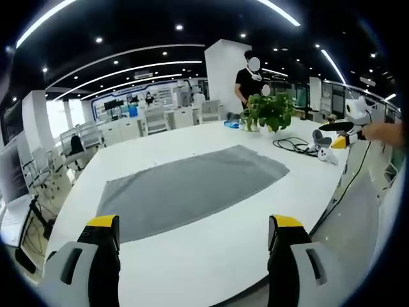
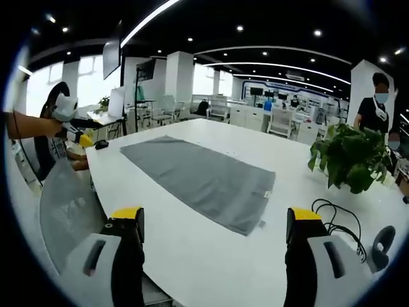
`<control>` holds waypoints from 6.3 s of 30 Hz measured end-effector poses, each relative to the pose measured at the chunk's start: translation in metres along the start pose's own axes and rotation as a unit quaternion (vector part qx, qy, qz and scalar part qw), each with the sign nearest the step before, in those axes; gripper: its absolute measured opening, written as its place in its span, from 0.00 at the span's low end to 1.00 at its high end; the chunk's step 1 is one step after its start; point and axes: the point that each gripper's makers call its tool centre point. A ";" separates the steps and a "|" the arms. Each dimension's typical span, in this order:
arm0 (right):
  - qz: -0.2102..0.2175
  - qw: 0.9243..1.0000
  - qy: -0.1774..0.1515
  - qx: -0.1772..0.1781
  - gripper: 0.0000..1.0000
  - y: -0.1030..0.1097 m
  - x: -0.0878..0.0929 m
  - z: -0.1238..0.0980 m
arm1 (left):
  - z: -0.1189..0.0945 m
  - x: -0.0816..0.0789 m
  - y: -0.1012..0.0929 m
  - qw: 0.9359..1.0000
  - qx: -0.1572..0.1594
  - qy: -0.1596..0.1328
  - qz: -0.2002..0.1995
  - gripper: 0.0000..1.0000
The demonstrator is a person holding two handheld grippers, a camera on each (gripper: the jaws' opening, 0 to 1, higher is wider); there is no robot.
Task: Fold the towel on the table until its edges align and the towel forms a compact rectangular stack.
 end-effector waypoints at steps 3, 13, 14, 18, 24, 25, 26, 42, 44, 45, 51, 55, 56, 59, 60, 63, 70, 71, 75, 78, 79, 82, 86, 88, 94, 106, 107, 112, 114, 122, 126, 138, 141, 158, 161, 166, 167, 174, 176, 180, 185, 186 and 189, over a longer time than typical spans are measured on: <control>-0.002 1.000 0.000 0.001 0.93 0.000 0.000 -0.001 | 0.002 0.002 -0.004 0.999 0.005 0.008 0.032 0.99; -0.003 1.000 -0.005 0.000 0.93 0.001 -0.005 0.000 | 0.004 -0.001 -0.008 1.000 0.010 0.002 0.015 0.99; -0.003 1.000 -0.005 0.000 0.93 0.001 -0.006 0.000 | 0.004 0.000 -0.007 1.000 0.010 0.003 0.015 0.99; -0.005 1.000 -0.009 0.000 0.93 0.000 -0.010 0.000 | 0.004 -0.003 -0.005 1.000 0.010 0.001 0.015 0.99; -0.007 1.000 -0.013 -0.001 0.93 -0.001 -0.016 -0.002 | 0.006 -0.009 -0.005 0.999 0.008 0.000 0.031 0.99; -0.008 1.000 -0.014 -0.002 0.93 -0.001 -0.017 -0.002 | 0.006 -0.009 -0.006 0.999 0.008 0.000 0.032 0.99; -0.010 1.000 -0.013 -0.003 0.93 -0.002 -0.016 -0.002 | 0.007 -0.010 -0.007 1.000 0.009 0.001 0.030 0.99; -0.007 1.000 -0.004 -0.005 0.92 -0.002 -0.021 -0.003 | 0.010 -0.019 -0.012 1.000 0.018 -0.004 0.015 0.99; -0.005 1.000 -0.003 -0.003 0.92 -0.002 -0.023 0.000 | 0.011 -0.019 -0.011 1.000 0.021 -0.003 0.016 0.99; -0.005 1.000 -0.003 -0.002 0.92 -0.002 -0.024 0.000 | 0.011 -0.019 -0.011 1.000 0.022 -0.002 0.015 0.99; -0.005 1.000 0.000 0.006 0.91 0.001 -0.031 0.005 | 0.014 -0.025 -0.010 0.999 0.032 -0.006 0.011 0.99; -0.005 1.000 0.006 0.016 0.90 0.001 -0.034 0.008 | 0.016 -0.027 -0.013 0.999 0.039 -0.004 0.020 0.99; -0.001 1.000 0.005 0.022 0.90 0.000 -0.036 0.009 | 0.017 -0.028 -0.014 0.999 0.039 -0.005 0.021 0.99; 0.010 0.999 0.007 0.031 0.90 0.000 -0.038 0.010 | 0.019 -0.028 -0.019 0.999 0.052 -0.009 0.011 0.99; 0.011 0.999 0.006 0.034 0.89 0.000 -0.039 0.010 | 0.020 -0.027 -0.019 0.998 0.055 -0.007 0.013 0.99; 0.007 0.999 0.010 0.044 0.89 -0.003 -0.042 0.010 | 0.022 -0.027 -0.020 0.998 0.062 -0.004 0.019 0.99; 0.000 0.998 0.011 0.066 0.86 -0.012 -0.051 0.010 | 0.030 -0.028 -0.033 0.995 0.093 -0.003 0.032 0.99; -0.005 0.998 0.015 0.069 0.85 -0.013 -0.052 0.010 | 0.032 -0.028 -0.035 0.994 0.099 -0.002 0.035 0.98; -0.021 0.997 0.011 0.077 0.83 -0.019 -0.059 0.011 | 0.037 -0.035 -0.043 0.993 0.116 -0.011 0.034 0.98; -0.023 0.997 0.008 0.076 0.83 -0.025 -0.065 0.012 | 0.043 -0.041 -0.051 0.991 0.123 -0.012 0.042 0.97; -0.025 0.997 0.000 0.073 0.82 -0.027 -0.069 0.013 | 0.045 -0.043 -0.055 0.991 0.123 -0.011 0.046 0.97; -0.032 0.997 -0.005 0.063 0.81 -0.036 -0.075 0.018 | 0.052 -0.053 -0.068 0.990 0.129 -0.013 0.048 0.97; -0.052 0.998 -0.029 0.031 0.80 -0.051 -0.091 0.028 | 0.066 -0.073 -0.086 0.990 0.121 -0.033 0.068 0.97; -0.060 0.998 -0.030 0.011 0.80 -0.059 -0.097 0.033 | 0.074 -0.077 -0.095 0.992 0.111 -0.021 0.065 0.96; -0.067 0.996 -0.056 -0.024 0.79 -0.085 -0.119 0.041 | 0.099 -0.093 -0.127 0.991 0.109 -0.020 0.082 0.96; -0.024 0.992 -0.095 -0.080 0.80 -0.112 -0.154 0.052 | 0.155 -0.124 -0.170 0.988 0.127 -0.031 0.084 0.96; -0.019 0.992 -0.095 -0.081 0.80 -0.114 -0.155 0.053 | 0.158 -0.124 -0.173 0.988 0.129 -0.030 0.085 0.96; -0.007 0.990 -0.100 -0.096 0.79 -0.116 -0.162 0.067 | 0.171 -0.127 -0.187 0.987 0.134 -0.031 0.081 0.96; -0.013 0.990 -0.095 -0.103 0.79 -0.114 -0.159 0.073 | 0.174 -0.127 -0.188 0.987 0.134 -0.030 0.081 0.96; -0.052 0.990 -0.057 -0.117 0.77 -0.109 -0.134 0.093 | 0.190 -0.120 -0.193 0.987 0.136 -0.017 0.080 0.95; -0.055 0.990 -0.046 -0.123 0.76 -0.112 -0.123 0.102 | 0.198 -0.120 -0.197 0.988 0.136 -0.014 0.077 0.95; -0.038 0.990 -0.028 -0.131 0.75 -0.128 -0.099 0.130 | 0.224 -0.121 -0.226 0.987 0.142 -0.004 0.070 0.94; -0.036 0.990 -0.024 -0.134 0.75 -0.131 -0.095 0.137 | 0.232 -0.120 -0.234 0.986 0.148 0.000 0.073 0.93; -0.008 0.990 0.004 -0.139 0.72 -0.154 -0.069 0.192 | 0.289 -0.093 -0.246 0.983 0.166 0.029 0.065 0.90; -0.007 0.991 0.009 -0.136 0.72 -0.160 -0.063 0.203 | 0.300 -0.088 -0.245 0.982 0.170 0.035 0.069 0.89; -0.004 0.991 0.017 -0.135 0.70 -0.164 -0.053 0.220 | 0.311 -0.080 -0.247 0.981 0.176 0.044 0.075 0.87; -0.004 0.991 0.020 -0.135 0.69 -0.166 -0.050 0.226 | 0.314 -0.077 -0.248 0.980 0.178 0.046 0.077 0.87; -0.001 0.992 0.039 -0.124 0.63 -0.172 -0.029 0.250 | 0.331 -0.065 -0.260 0.977 0.191 0.056 0.081 0.83; -0.001 0.992 0.047 -0.116 0.60 -0.178 -0.022 0.260 | 0.335 -0.060 -0.264 0.975 0.197 0.059 0.083 0.81; 0.006 0.993 0.055 -0.100 0.55 -0.185 -0.017 0.277 | 0.342 -0.049 -0.273 0.971 0.209 0.070 0.089 0.75; 0.022 0.994 0.073 -0.081 0.48 -0.193 -0.003 0.306 | 0.352 -0.040 -0.286 0.966 0.226 0.075 0.097 0.68; 0.025 0.994 0.074 -0.079 0.47 -0.195 -0.002 0.310 | 0.354 -0.038 -0.290 0.965 0.231 0.075 0.102 0.66; 0.030 0.994 0.082 -0.073 0.44 -0.198 0.007 0.326 | 0.358 -0.032 -0.297 0.961 0.241 0.078 0.110 0.61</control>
Point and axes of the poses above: the point that each gripper's makers call its tool centre point, and the gripper's own axes: z roughly forward along the fingers, y roughly to its left, x roughly out of its underside, and after that the axes turned 4 degrees about x, right-handed
